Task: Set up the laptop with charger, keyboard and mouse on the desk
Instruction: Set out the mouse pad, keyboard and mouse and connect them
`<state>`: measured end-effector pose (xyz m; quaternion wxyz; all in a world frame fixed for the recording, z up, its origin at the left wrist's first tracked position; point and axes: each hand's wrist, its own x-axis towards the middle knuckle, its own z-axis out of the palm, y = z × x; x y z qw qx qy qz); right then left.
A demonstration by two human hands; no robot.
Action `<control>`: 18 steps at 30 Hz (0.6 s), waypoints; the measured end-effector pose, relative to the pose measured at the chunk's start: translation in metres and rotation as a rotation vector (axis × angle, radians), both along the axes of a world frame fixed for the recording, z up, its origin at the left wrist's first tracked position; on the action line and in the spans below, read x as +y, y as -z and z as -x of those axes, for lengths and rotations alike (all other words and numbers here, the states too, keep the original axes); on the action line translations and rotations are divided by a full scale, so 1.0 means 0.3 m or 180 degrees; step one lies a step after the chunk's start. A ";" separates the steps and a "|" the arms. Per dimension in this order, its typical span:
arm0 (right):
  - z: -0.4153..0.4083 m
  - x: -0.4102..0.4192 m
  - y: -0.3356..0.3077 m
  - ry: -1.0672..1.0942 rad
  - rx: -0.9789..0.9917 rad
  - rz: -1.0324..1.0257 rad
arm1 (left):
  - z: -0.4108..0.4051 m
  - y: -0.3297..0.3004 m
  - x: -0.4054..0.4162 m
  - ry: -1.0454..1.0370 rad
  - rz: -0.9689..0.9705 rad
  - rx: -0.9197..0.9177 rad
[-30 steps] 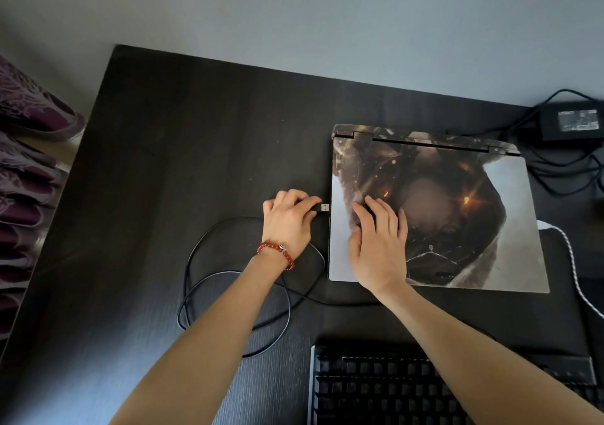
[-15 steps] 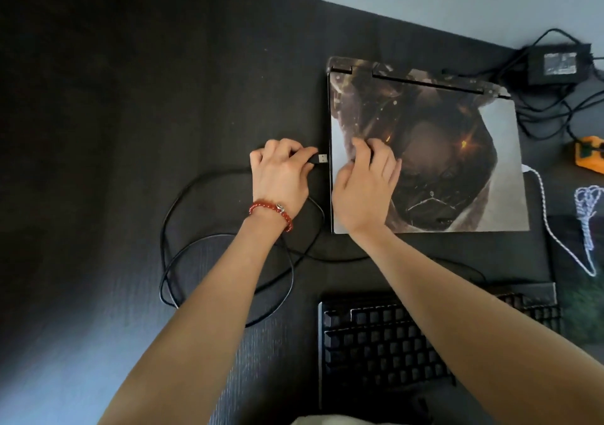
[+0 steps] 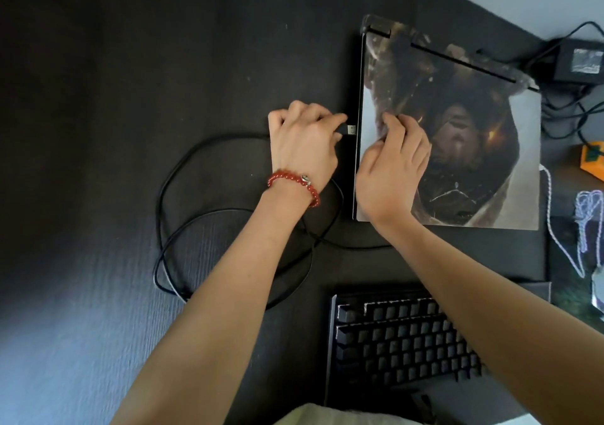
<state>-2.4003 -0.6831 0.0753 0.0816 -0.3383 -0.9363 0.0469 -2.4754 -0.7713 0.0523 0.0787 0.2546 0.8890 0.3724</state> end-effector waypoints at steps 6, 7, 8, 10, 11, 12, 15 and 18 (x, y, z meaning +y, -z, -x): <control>0.000 -0.002 -0.003 -0.0010 0.0033 0.0005 | 0.029 -0.019 -0.002 0.0098 0.0007 -0.0167; -0.001 -0.001 -0.003 -0.0004 0.0041 0.0020 | 0.030 -0.024 -0.002 0.0141 -0.0005 -0.0172; -0.002 -0.002 -0.002 0.0000 0.0046 0.0033 | 0.029 -0.024 -0.005 0.0186 -0.0011 -0.0165; -0.002 0.001 -0.002 0.0028 0.0075 0.0060 | 0.024 -0.026 -0.008 0.0267 0.0026 -0.0118; -0.003 0.001 0.000 0.0030 0.0071 0.0066 | 0.020 -0.025 -0.011 0.0271 0.0049 -0.0108; -0.003 0.001 0.003 0.0029 0.0061 0.0067 | 0.018 -0.025 -0.013 0.0261 0.0061 -0.0100; -0.007 0.007 0.006 0.0020 0.0060 0.0079 | 0.021 -0.032 -0.005 0.0233 0.0102 -0.0061; -0.009 0.007 0.012 0.0012 0.0081 0.0068 | 0.027 -0.032 -0.001 0.0255 0.0100 -0.0009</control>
